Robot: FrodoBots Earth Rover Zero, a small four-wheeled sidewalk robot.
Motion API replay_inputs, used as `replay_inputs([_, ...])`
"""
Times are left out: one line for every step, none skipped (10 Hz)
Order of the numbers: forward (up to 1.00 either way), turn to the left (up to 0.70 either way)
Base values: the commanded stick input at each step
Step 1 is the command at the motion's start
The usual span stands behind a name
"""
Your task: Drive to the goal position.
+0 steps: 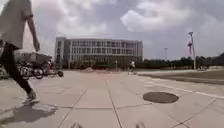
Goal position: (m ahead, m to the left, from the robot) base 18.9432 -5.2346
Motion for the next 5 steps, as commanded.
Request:
replay_inputs([0.6, 0.0])
replay_inputs([0.6, 0.0])
replay_inputs([0.6, 0.0])
replay_inputs([0.6, 0.0])
replay_inputs([0.6, 0.0])
